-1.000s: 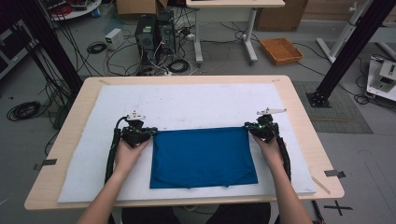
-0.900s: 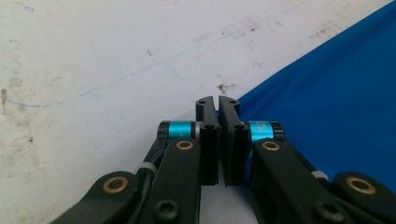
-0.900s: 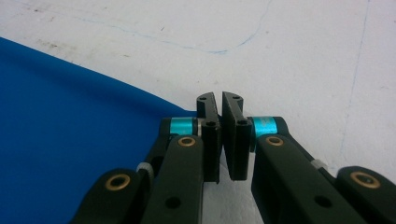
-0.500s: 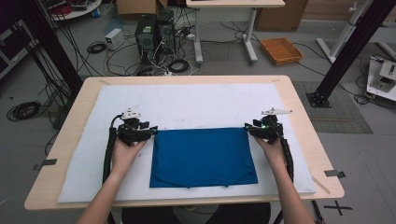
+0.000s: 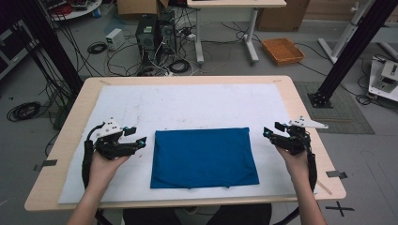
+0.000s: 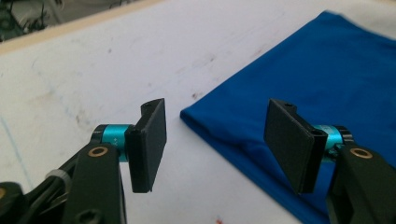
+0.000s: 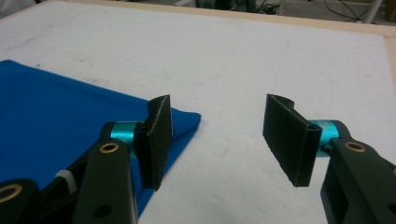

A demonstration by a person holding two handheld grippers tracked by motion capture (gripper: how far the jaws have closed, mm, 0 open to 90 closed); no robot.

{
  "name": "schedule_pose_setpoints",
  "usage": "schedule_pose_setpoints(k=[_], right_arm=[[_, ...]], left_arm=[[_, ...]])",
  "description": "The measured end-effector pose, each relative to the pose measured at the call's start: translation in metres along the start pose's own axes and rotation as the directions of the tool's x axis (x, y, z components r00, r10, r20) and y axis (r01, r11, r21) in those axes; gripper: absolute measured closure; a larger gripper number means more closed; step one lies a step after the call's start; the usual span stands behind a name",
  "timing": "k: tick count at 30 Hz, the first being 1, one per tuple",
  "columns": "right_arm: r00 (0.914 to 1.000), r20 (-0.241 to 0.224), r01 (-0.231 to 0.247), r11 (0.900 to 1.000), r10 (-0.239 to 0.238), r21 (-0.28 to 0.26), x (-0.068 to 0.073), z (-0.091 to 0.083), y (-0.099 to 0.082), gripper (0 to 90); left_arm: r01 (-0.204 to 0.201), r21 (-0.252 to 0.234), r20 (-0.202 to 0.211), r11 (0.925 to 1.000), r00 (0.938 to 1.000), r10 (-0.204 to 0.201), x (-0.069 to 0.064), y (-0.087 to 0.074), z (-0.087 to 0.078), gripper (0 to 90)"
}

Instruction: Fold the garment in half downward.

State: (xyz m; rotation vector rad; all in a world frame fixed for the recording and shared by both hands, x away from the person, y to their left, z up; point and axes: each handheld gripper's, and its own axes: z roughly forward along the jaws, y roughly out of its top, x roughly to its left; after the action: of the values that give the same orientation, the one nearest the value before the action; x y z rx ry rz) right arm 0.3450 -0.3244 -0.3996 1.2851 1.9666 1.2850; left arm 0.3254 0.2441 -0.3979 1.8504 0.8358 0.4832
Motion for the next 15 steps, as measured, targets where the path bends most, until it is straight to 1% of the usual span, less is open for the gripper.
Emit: schedule_pose_setpoints(k=[2,3,5,6,7,8,9,10,13,15], right_arm=[[0.9998,0.012,-0.014,0.9998,0.014,-0.017,-0.0034,-0.0047,0.0000,42.6],[0.9998,0.014,-0.014,0.9995,0.015,-0.029,-0.0053,-0.0069,0.0000,42.6],[0.9996,0.015,-0.024,0.9989,0.025,-0.041,-0.0075,-0.0097,0.0004,42.7],[0.9995,0.014,-0.027,0.9987,0.027,-0.044,-0.0080,-0.0104,0.0005,42.8],[0.9995,0.014,-0.027,0.9986,0.027,-0.045,-0.0083,-0.0106,0.0005,42.8],[0.9996,0.012,-0.026,0.9986,0.027,-0.046,-0.0083,-0.0104,0.0005,42.9],[0.9996,0.012,-0.025,0.9986,0.025,-0.046,-0.0082,-0.0101,0.0005,42.9],[0.9996,0.013,-0.023,0.9987,0.024,-0.046,-0.0078,-0.0097,0.0007,43.0],[0.9997,0.011,-0.020,0.9986,0.021,-0.050,-0.0070,-0.0089,0.0019,43.0],[0.9998,0.008,-0.020,0.9984,0.020,-0.053,-0.0066,-0.0088,0.0027,43.0]], left_arm=[[0.032,-0.061,0.002,0.9976,0.9995,-0.032,0.0017,-0.0023,-0.0023,40.8],[0.032,-0.078,-0.003,0.9965,0.9995,-0.032,0.0021,-0.0035,-0.0030,40.8],[0.011,-0.089,-0.022,0.9960,0.9997,-0.014,0.0016,-0.0057,-0.0035,40.4],[0.016,-0.091,-0.026,0.9957,0.9995,-0.018,0.0018,-0.0066,-0.0036,39.3],[0.026,-0.103,-0.028,0.9943,0.9992,-0.029,0.0021,-0.0073,-0.0036,39.1],[0.046,-0.115,-0.022,0.9922,0.9985,-0.049,0.0027,-0.0075,-0.0039,39.0],[0.061,-0.117,-0.016,0.9913,0.9978,-0.063,0.0034,-0.0073,-0.0045,39.1],[0.071,-0.113,-0.020,0.9910,0.9971,-0.074,0.0034,-0.0066,-0.0046,39.0],[0.067,-0.087,-0.021,0.9939,0.9974,-0.069,0.0032,-0.0040,-0.0054,39.1],[0.070,-0.089,-0.014,0.9936,0.9974,-0.071,0.0026,-0.0031,-0.0063,39.1]])
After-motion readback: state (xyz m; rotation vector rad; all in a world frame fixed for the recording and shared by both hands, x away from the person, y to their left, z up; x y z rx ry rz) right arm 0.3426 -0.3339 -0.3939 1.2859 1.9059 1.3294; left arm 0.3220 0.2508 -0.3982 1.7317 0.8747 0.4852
